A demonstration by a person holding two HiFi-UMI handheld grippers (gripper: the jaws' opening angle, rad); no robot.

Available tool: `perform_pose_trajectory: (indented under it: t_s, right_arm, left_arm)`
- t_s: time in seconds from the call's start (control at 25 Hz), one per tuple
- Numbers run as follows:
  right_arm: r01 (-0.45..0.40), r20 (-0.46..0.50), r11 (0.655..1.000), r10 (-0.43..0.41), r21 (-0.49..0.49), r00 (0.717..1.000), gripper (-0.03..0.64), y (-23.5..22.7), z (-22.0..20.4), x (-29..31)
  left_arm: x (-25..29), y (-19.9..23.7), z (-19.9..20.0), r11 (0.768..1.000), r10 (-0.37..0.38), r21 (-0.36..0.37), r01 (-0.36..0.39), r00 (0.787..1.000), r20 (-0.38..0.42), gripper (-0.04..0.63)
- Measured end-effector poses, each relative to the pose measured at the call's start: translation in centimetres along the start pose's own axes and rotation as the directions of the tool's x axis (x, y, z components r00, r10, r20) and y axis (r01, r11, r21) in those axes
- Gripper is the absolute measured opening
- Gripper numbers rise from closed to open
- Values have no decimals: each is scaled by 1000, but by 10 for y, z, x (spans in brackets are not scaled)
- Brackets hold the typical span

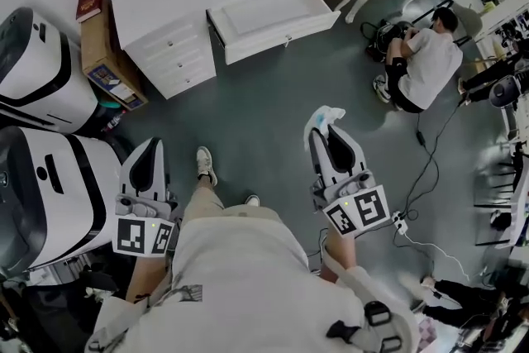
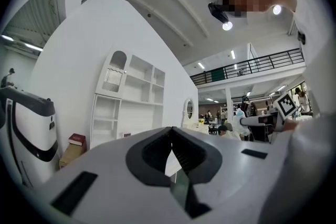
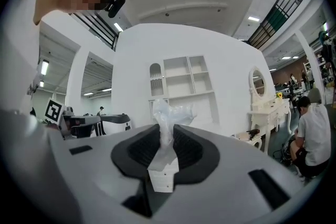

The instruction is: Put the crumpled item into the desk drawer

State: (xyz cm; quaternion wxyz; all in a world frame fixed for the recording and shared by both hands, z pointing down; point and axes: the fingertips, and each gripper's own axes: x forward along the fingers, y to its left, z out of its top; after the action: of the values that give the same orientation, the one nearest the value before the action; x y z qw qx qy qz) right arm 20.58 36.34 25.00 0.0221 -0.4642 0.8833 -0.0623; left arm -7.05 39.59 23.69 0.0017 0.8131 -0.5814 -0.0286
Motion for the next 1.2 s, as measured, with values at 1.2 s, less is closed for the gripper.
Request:
perform_pose_trajectory:
  t_s: [1.2]
  right_arm:
    - [160,-50,984,-164,-76,985,87,-34,46,339]
  left_arm:
    - [311,244,-9,958,-236,-161,237,971,23,15]
